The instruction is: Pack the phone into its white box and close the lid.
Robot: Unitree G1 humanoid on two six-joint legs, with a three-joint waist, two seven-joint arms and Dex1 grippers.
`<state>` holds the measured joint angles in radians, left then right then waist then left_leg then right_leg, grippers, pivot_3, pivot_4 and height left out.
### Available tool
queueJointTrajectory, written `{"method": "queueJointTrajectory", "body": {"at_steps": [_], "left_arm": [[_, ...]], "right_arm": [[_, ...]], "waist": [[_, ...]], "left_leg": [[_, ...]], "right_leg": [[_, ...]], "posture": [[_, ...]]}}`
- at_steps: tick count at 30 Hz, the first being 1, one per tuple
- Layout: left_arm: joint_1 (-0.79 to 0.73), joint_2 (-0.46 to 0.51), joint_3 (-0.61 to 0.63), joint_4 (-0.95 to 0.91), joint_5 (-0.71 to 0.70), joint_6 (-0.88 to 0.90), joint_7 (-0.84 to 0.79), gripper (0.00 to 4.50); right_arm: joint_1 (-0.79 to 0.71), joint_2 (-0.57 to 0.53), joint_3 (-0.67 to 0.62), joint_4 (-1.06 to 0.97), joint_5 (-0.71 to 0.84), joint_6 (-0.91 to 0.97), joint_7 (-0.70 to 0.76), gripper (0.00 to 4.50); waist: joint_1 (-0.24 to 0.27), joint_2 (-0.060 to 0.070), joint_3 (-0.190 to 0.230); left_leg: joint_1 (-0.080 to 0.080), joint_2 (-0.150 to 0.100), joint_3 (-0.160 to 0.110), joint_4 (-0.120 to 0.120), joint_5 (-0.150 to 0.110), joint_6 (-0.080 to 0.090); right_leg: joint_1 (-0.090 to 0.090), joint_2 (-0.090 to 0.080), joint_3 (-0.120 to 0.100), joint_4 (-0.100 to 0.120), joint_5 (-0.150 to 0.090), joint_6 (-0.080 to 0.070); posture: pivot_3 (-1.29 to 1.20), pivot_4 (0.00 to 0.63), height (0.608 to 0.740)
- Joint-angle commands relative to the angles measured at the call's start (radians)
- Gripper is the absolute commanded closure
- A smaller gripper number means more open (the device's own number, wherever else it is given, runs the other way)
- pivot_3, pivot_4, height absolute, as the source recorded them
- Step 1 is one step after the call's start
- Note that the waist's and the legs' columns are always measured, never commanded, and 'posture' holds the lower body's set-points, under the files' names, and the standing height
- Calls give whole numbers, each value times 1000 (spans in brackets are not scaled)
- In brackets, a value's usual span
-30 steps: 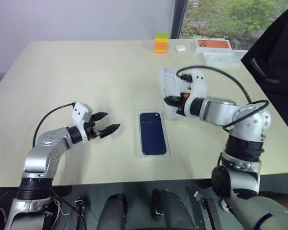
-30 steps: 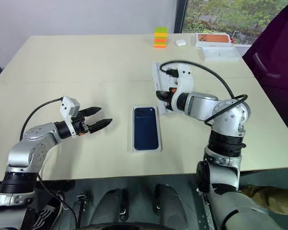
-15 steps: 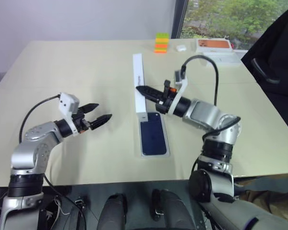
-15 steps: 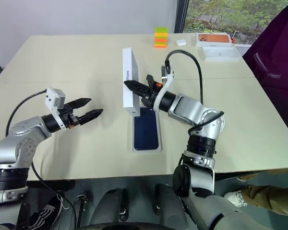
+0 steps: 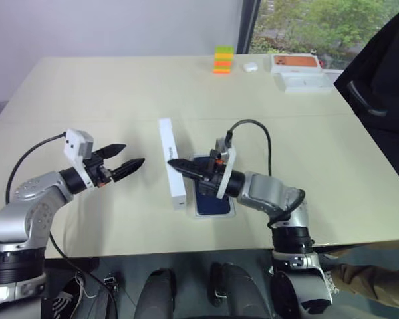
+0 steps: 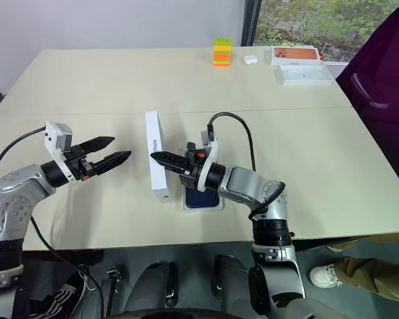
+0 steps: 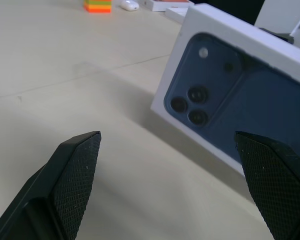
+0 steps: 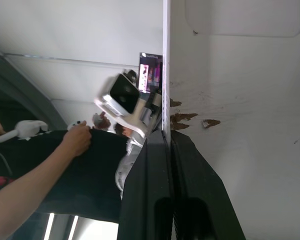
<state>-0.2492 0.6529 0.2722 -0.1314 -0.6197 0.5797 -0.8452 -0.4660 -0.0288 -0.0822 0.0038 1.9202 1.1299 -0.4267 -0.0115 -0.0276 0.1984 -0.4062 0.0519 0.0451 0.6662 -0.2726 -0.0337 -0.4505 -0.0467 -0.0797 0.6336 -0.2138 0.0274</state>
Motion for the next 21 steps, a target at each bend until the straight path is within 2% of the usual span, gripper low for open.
{"method": "queueJointTrajectory", "body": {"at_steps": [1,2,5,12,13,18,21], "left_arm": [[12,-30,-45,-47,5,-15,7,0],[14,-37,-55,-53,7,-14,11,0],[26,-52,-85,-63,-3,-7,0,797],[40,-99,-137,-105,-11,3,10,4254],[36,-108,-141,-104,-11,6,18,4438],[30,-132,-171,-95,25,-17,41,4438],[28,-142,-181,-87,34,-20,55,4500]], "right_arm": [[49,-27,42,-55,25,-33,16,4490],[57,-34,50,-60,25,-45,16,4490],[69,-45,57,-66,-4,-87,28,4500],[76,-66,84,-84,-33,-126,61,4500],[74,-71,88,-88,-44,-127,70,4500],[81,-97,98,-104,-69,-131,102,4500],[88,-109,100,-107,-75,-138,107,3658]], "waist": [[1,0,0],[0,0,0],[-3,0,0],[-1,0,0],[-1,0,0],[0,0,0],[0,0,0]], "left_leg": [[0,0,0,0,0,0],[0,0,0,0,0,0],[0,0,1,1,0,0],[1,1,0,1,0,0],[1,1,0,1,0,0],[1,0,0,1,0,0],[1,0,0,1,0,0]], "right_leg": [[0,0,0,0,0,0],[0,0,0,0,0,0],[0,0,1,0,0,0],[0,2,1,1,0,0],[0,2,1,1,0,0],[0,1,1,1,0,0],[0,1,1,1,0,0]], "posture": [[0,150,740],[0,150,740],[0,150,740],[0,150,740],[0,150,740],[0,150,740],[0,150,740]]}}
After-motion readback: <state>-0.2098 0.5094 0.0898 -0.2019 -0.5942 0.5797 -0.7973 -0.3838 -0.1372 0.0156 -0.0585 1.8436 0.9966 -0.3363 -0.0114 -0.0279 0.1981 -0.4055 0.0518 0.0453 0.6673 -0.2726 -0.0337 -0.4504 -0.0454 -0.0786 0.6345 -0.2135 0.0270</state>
